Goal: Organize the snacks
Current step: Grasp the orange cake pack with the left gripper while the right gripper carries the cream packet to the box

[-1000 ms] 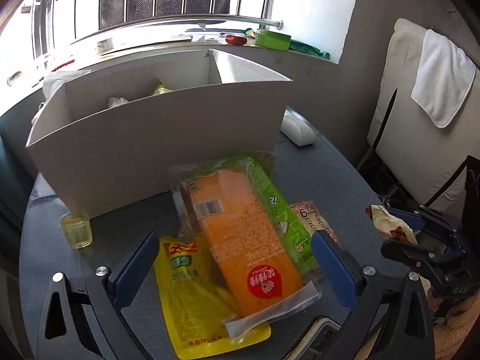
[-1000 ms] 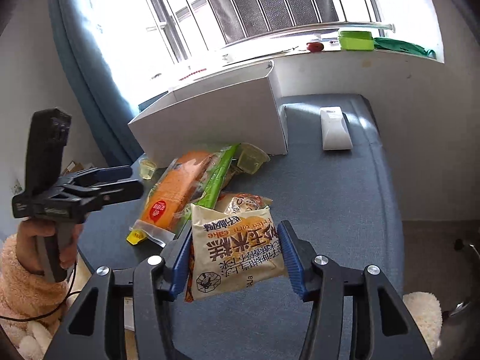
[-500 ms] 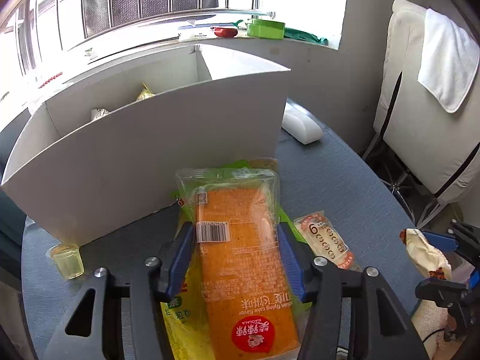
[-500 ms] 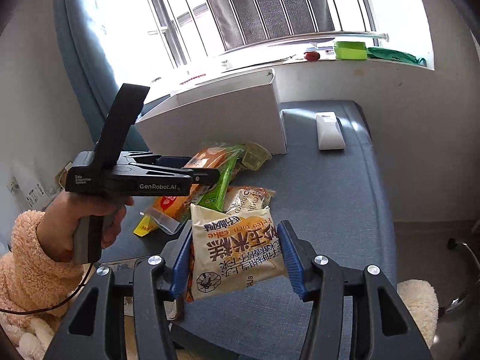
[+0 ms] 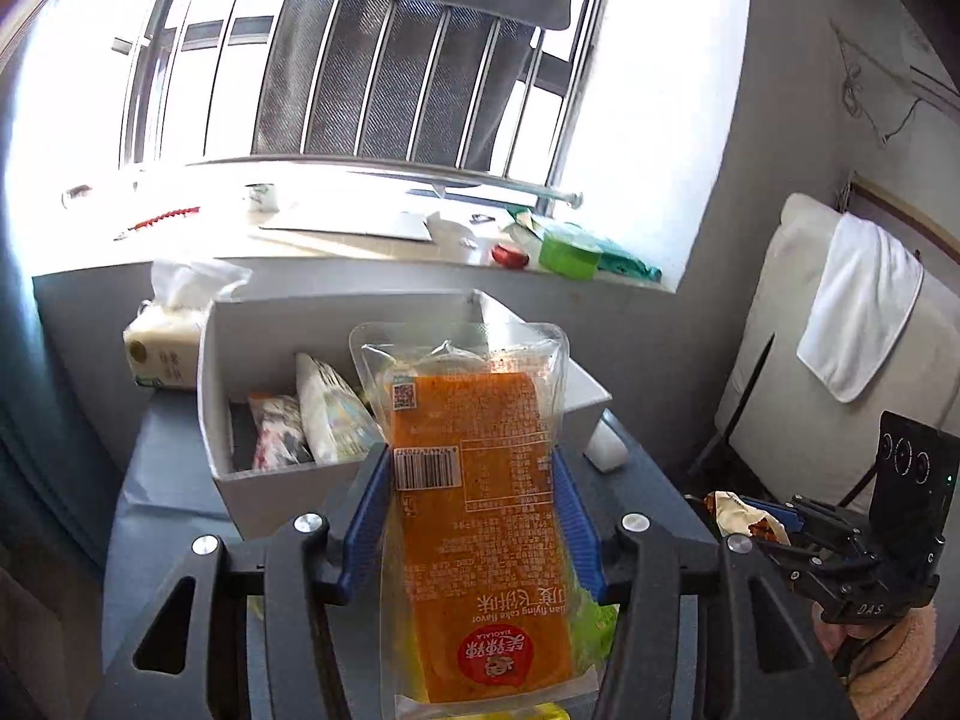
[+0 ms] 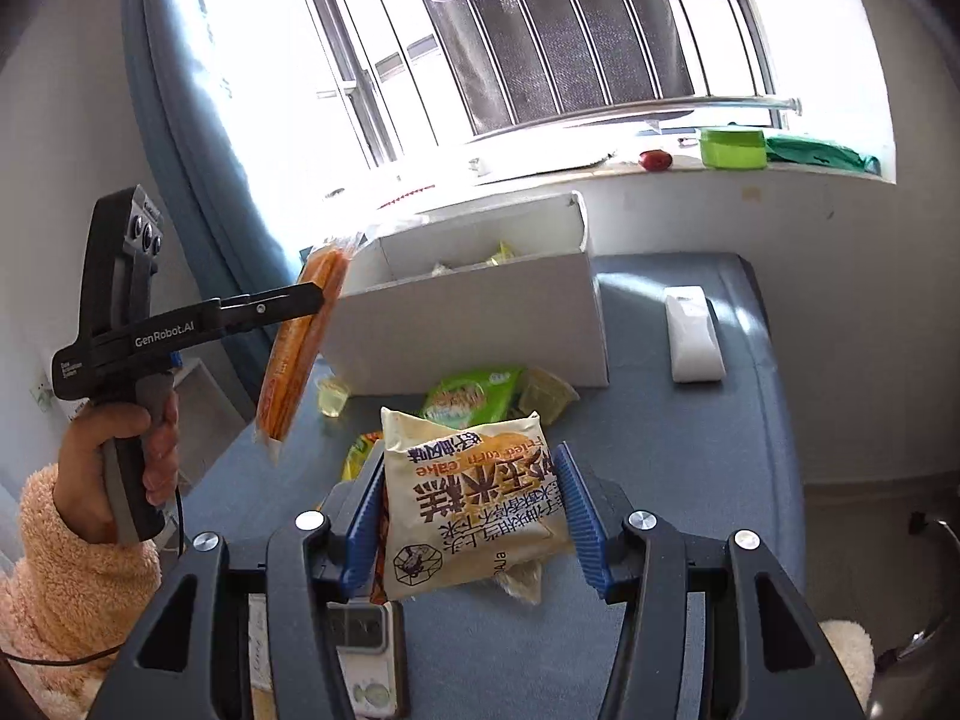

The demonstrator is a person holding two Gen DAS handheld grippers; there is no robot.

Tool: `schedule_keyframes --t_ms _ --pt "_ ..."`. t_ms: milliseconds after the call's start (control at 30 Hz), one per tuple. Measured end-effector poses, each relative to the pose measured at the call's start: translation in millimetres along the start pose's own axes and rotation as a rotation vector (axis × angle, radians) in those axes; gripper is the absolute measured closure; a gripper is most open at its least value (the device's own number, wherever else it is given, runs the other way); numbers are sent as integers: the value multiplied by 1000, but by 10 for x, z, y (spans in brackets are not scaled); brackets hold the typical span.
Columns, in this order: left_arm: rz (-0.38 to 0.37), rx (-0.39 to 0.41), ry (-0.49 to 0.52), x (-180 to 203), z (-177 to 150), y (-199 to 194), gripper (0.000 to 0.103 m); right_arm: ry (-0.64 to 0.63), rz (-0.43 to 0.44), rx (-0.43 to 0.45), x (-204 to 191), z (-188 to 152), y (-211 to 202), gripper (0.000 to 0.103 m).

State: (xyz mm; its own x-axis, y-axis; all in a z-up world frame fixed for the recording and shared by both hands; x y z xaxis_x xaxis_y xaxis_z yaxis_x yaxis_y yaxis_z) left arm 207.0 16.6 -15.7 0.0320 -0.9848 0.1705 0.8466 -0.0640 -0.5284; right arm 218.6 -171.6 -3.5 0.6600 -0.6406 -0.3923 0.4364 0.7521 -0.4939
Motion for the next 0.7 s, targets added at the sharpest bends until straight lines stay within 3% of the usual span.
schedule_keyframes --t_ms 200,267,433,467,500,533,567,600,633,700 --pt "47 54 -80 -438 700 224 46 -51 46 37 -90 849 385 45" --pt "68 40 -106 -588 855 403 46 -34 63 32 -56 1123 589 45" --pt "98 -43 -119 -739 936 913 45 -11 25 -26 137 1566 1149 45" --pt "95 -79 -111 -730 907 1008 42 -2 24 -39 183 1606 1241 45" --pt "110 -110 -106 -738 867 1090 30 3 8 -34 233 1644 1307 44" --pt "151 -114 -107 -763 826 1134 15 2 -10 -22 272 1668 1343 41" --pt "184 -111 -115 -802 802 1140 0 -1 -19 -7 307 1697 1380 30" --pt "182 -110 -123 -817 765 1124 0 1 -18 0 332 1710 1401 20" --pt "163 -114 -131 -814 732 1102 0 9 -18 1 353 1709 1406 1" --pt "155 -110 -132 -817 689 1038 0 40 2 5 375 1673 1374 0"
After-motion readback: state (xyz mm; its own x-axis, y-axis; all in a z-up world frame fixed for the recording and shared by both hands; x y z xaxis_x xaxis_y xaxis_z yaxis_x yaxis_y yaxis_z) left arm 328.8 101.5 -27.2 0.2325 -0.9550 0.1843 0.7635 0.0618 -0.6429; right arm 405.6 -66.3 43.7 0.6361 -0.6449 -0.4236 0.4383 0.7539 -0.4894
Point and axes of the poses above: each gripper's, at about its wrist camera, not at the fingertips, and y roughly the way its jaws point, x to its right, z to its top, the point moved 7 cm from there along y, roughly the way its jaws point, and after that the axes turned 7 degrees about z, right-handed, at the moved point
